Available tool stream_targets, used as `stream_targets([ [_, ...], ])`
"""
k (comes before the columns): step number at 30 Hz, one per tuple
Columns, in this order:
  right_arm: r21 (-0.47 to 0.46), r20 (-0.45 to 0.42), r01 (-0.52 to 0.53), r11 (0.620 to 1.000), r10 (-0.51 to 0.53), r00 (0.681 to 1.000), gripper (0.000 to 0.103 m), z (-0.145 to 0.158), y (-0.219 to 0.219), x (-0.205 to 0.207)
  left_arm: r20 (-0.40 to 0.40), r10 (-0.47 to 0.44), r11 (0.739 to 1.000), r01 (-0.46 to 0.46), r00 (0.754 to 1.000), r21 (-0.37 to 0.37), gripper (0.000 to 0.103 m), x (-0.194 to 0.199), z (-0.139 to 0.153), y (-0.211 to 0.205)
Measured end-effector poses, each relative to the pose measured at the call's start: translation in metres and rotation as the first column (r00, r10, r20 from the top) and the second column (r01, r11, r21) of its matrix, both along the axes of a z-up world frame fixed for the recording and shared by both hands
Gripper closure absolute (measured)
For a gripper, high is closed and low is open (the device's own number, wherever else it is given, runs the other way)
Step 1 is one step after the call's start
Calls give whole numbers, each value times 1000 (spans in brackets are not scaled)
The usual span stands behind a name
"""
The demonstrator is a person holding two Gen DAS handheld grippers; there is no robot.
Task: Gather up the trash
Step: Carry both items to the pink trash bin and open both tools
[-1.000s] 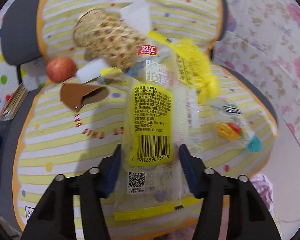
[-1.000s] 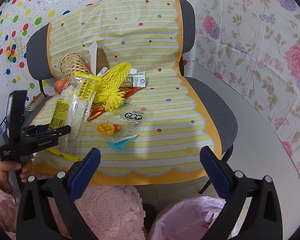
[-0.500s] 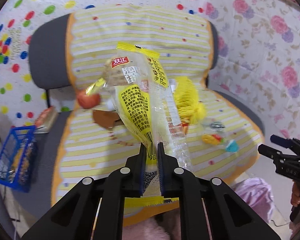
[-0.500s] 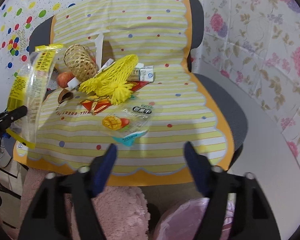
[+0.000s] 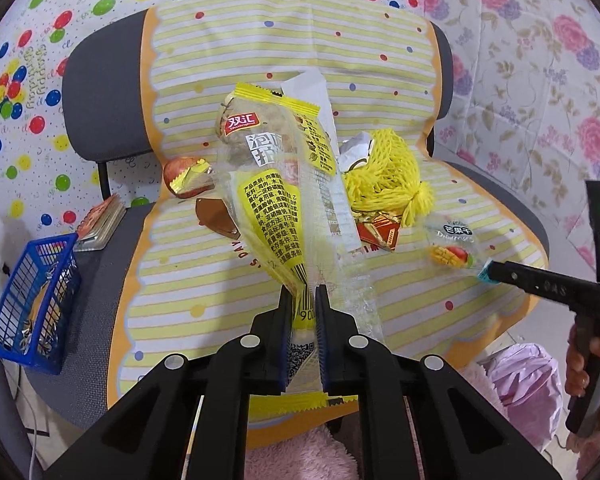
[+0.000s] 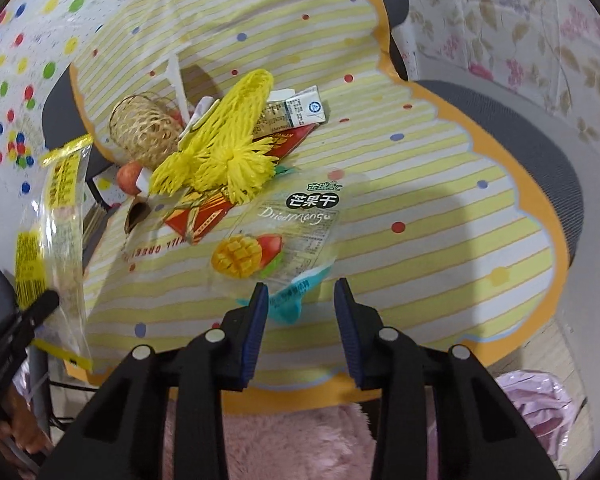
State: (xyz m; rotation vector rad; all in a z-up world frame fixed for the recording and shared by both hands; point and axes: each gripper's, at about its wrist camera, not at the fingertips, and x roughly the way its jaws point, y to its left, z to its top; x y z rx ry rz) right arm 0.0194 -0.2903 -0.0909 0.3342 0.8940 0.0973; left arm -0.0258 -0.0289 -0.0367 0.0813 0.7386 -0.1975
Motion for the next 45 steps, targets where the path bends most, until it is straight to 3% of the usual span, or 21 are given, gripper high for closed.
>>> stream_targets([
  [7,108,-25,42,993,-39,999,68,-12,-7,24,-10,-9,1000,9,1000,14,91,3,-3,-4],
  [9,167,-9,60,984,-59,998,84,-9,-12,25,-8,-14,1000,14,1000,16,91,2,-3,-5],
  [11,175,27,71,982,-77,997,89,0,-14,21,-3,-24,1000,24,1000,18,91,-2,-1,-8],
  [15,84,127,98,992,-108,986,97,31,-17,-2,13,-59,998,58,998,19,91,-13,3,-17],
  [22,-134,223,132,982,-100,970,98,67,-22,-66,42,-200,980,199,979,24,91,-39,10,-64],
  [29,-230,215,225,947,-176,961,98,72,-44,-135,38,-365,931,364,930,31,90,-66,1,-129],
  [38,-310,168,371,875,-334,928,97,58,-83,-211,-18,-550,835,550,835,27,89,-104,-26,-207],
  [45,-344,34,414,843,-430,902,97,18,-109,-238,-85,-617,781,622,782,49,87,-118,-48,-248],
])
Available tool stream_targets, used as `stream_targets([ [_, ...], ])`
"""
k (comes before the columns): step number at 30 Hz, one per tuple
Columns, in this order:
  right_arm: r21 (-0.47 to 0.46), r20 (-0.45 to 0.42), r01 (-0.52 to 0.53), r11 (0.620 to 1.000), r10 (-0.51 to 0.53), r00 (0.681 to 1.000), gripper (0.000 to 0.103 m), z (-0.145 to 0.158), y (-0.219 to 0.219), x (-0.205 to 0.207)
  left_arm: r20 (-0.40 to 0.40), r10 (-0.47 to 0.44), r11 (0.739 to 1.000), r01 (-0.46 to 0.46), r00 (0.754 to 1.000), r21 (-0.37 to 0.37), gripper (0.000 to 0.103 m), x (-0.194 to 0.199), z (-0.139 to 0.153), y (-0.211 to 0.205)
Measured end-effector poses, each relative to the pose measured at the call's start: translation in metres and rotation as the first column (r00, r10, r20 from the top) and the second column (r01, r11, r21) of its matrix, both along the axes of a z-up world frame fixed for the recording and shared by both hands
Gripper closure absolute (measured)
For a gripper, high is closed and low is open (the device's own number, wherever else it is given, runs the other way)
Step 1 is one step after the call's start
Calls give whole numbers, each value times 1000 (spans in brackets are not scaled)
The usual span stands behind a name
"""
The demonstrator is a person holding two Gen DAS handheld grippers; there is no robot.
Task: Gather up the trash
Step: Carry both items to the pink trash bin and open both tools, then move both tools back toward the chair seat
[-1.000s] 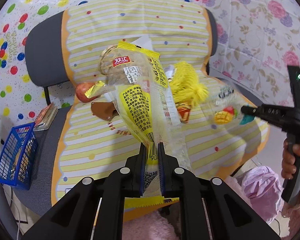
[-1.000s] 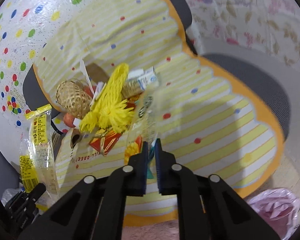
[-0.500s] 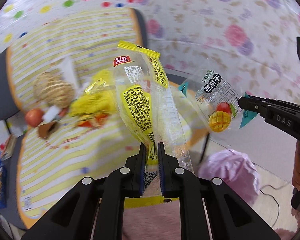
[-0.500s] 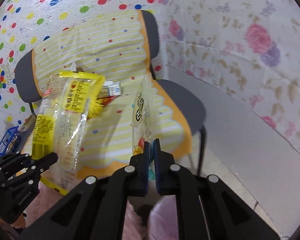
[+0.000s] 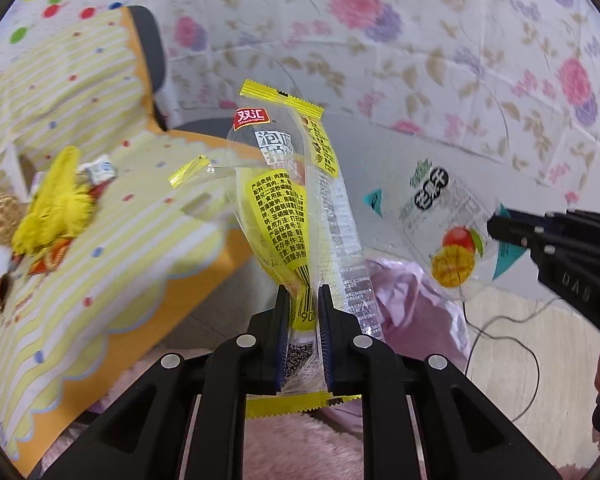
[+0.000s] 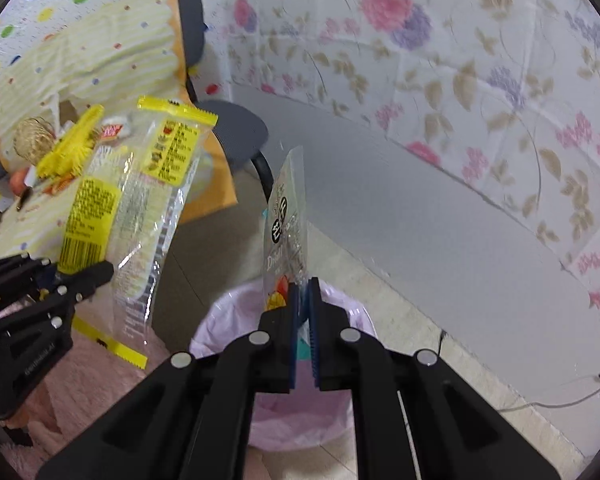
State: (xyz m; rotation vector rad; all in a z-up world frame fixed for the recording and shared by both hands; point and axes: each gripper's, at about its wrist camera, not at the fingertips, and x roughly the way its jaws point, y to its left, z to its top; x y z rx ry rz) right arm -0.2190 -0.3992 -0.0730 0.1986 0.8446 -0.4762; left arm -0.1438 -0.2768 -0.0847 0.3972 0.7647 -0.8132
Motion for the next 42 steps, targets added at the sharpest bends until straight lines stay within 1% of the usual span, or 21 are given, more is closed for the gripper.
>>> stream_targets([
  [6,41,-66,29,999,-27,997,97,-29,-15,-2,-80,-31,998,35,996,49,86,6,-23,-21],
  [9,59,-100,36,998,-30,995,97,-40,-19,1,-111,-40,996,49,993,75,81,10,-32,-29],
  [11,74,-99,30,997,-22,995,96,-44,-21,2,-116,-46,995,56,992,79,73,10,-34,-32],
  [12,75,-101,29,997,-22,995,95,-45,-20,3,-117,-50,995,59,992,76,71,11,-34,-32],
  [14,80,-102,26,996,-18,995,95,-47,-21,5,-121,-48,996,57,991,74,62,12,-34,-32],
  [16,86,-99,25,996,-17,995,91,-49,-22,6,-126,-39,996,48,991,69,56,15,-34,-31],
  [18,90,-95,26,996,-17,995,85,-50,-22,8,-136,-32,997,41,990,64,54,18,-34,-30],
  [21,95,-90,23,995,-15,996,85,-51,-23,9,-136,-13,998,21,991,56,54,21,-31,-25],
  [27,97,-38,19,995,-15,999,85,-38,-20,7,-88,43,999,-41,995,21,54,27,-12,-1],
  [30,119,13,-6,993,5,1000,85,-27,-16,6,-82,72,997,-72,994,4,54,31,-5,13],
  [33,151,55,-42,988,34,998,85,-18,-12,9,-47,116,993,-117,992,-16,54,36,5,33],
  [36,142,72,-64,988,54,996,85,-7,-2,16,-24,157,987,-158,987,-37,54,39,14,50],
  [39,152,96,-113,982,100,990,85,4,8,26,-13,216,974,-216,976,-64,45,46,23,73],
  [42,123,121,-170,978,155,981,81,15,22,40,-6,274,959,-273,962,-79,44,54,29,95],
])
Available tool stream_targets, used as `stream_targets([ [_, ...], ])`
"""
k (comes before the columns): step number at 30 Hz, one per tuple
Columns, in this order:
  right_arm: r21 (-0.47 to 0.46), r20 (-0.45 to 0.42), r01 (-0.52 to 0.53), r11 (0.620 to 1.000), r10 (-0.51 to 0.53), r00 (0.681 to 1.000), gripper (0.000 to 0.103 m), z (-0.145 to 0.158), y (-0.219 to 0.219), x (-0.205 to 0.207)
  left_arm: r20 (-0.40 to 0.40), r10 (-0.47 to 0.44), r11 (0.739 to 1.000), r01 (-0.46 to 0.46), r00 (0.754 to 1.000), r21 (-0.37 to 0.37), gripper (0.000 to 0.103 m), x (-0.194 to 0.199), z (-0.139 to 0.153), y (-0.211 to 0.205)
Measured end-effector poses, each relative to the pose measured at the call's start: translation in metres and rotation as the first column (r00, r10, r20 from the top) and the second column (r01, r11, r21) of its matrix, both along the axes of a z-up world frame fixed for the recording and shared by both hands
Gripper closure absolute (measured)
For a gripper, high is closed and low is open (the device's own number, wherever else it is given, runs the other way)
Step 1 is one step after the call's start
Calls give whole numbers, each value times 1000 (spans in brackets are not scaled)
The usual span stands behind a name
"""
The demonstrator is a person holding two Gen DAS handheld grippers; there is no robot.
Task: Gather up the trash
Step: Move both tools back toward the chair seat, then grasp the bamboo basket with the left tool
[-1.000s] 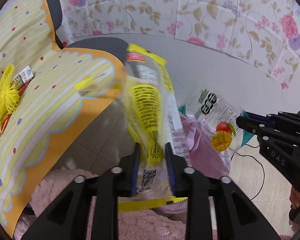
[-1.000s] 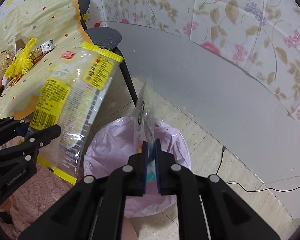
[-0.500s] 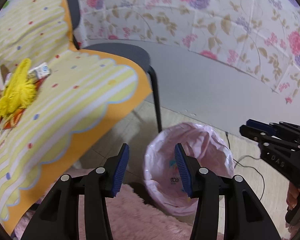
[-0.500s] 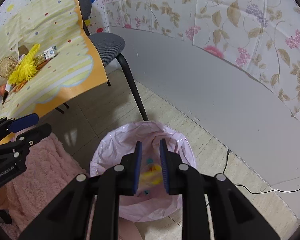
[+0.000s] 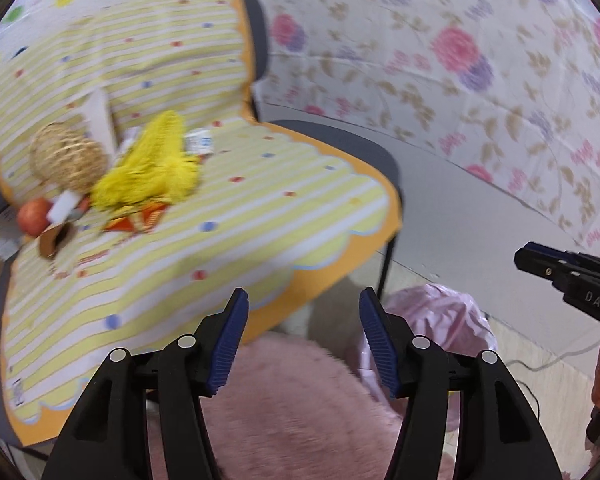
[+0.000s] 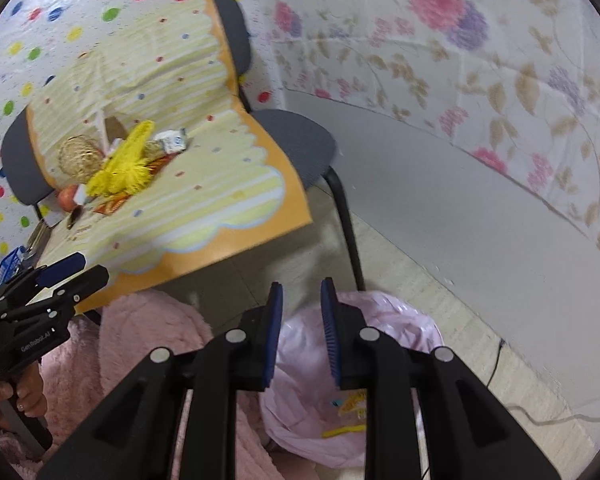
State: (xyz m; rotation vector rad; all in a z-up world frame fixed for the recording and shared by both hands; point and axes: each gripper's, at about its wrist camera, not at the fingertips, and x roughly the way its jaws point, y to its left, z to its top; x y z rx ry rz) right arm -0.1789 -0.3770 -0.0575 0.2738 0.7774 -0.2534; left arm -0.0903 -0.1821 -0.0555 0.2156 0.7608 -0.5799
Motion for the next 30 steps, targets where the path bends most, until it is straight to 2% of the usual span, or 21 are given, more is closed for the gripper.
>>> stream_targets([
  [6,-47,32,-149,988,150,988,64,21,37,45,26,136,991,-136,990,-12,42,17,8,48],
  [13,-83,48,-277,957,281,958,54,37,76,100,42,308,951,-308,951,-4,42,45,13,106],
  [17,-110,57,-320,941,328,943,41,45,96,126,56,390,921,-390,919,-8,34,61,21,135],
  [20,-142,68,-338,931,349,934,30,50,108,145,61,438,899,-438,897,-14,18,72,26,151],
  [21,-148,70,-342,928,355,932,28,51,112,152,61,446,895,-446,893,-14,17,76,28,154],
  [26,-166,85,-352,921,369,925,27,56,123,181,26,477,879,-476,879,-37,17,107,38,165],
  [30,-180,98,-360,916,380,920,27,60,129,204,55,515,857,-514,855,-32,17,138,49,167],
])
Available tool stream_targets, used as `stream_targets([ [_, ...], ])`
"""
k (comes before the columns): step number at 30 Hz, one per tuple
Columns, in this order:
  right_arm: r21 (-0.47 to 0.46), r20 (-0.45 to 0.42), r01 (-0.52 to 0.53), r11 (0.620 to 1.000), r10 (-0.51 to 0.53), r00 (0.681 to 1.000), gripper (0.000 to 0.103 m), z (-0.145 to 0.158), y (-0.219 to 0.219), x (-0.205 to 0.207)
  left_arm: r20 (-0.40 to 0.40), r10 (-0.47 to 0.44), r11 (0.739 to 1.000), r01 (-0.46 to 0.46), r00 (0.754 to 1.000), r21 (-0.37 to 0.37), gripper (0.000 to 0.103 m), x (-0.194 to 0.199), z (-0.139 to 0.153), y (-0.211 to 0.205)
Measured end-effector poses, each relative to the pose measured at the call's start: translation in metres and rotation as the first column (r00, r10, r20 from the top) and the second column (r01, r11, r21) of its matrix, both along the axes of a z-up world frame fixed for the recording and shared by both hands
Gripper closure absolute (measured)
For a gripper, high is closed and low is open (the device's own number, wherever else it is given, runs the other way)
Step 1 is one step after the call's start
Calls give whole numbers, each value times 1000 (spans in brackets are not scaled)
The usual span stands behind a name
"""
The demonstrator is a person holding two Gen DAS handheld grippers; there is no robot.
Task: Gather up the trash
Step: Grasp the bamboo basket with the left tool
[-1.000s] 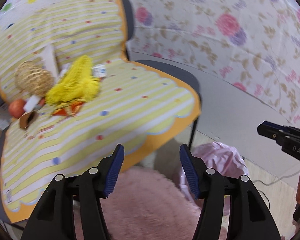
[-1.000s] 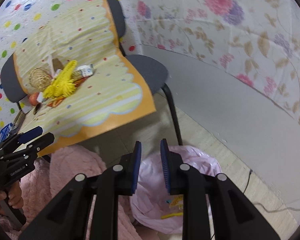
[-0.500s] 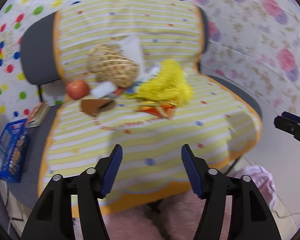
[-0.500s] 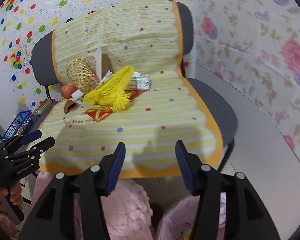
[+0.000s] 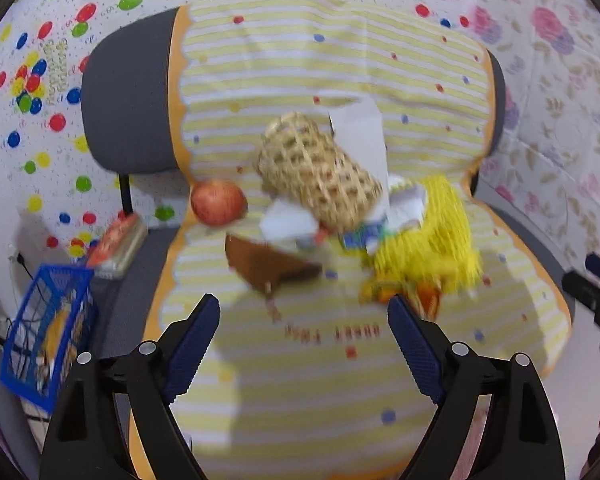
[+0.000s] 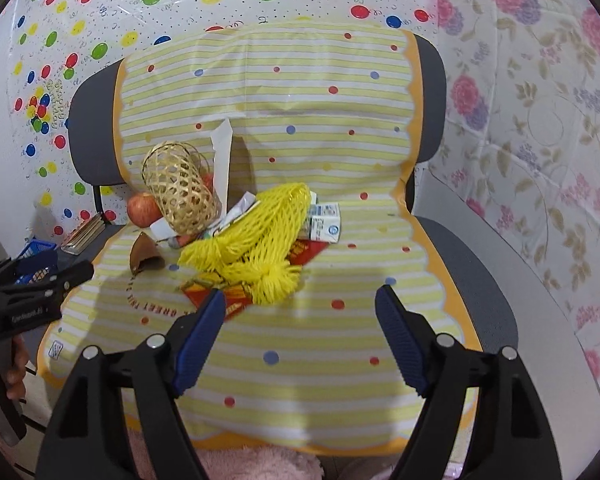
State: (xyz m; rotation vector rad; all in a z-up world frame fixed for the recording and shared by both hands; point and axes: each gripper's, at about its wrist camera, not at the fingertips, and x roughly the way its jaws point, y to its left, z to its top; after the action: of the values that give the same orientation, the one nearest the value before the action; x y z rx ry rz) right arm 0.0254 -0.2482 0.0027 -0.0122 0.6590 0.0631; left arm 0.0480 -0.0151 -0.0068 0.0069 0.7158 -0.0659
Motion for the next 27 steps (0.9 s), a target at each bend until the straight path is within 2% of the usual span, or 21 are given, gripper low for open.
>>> stream_targets([
  [2,-3,0,-2,1000,2,1000,27,0,0,11,6,39,999,-40,999,8,17,20,5,-1],
  [6,6,-6,4,1000,-4,1000,27,-3,-4,32,6,50,999,-50,999,-21,15,63,9,-4],
  [11,16,-15,22,1000,-21,1000,27,-9,-12,52,-64,75,997,-76,995,-17,14,118,4,-14],
  [14,19,-26,32,999,-32,999,27,-15,-18,60,-103,88,994,-94,991,-55,14,145,-1,-19],
  [21,32,-63,49,998,-47,997,27,-31,-30,74,-151,133,984,-149,979,-94,14,187,-15,-26],
  [27,29,-83,45,999,-42,996,27,-37,-29,75,-138,131,981,-149,982,-123,14,203,-16,-24],
])
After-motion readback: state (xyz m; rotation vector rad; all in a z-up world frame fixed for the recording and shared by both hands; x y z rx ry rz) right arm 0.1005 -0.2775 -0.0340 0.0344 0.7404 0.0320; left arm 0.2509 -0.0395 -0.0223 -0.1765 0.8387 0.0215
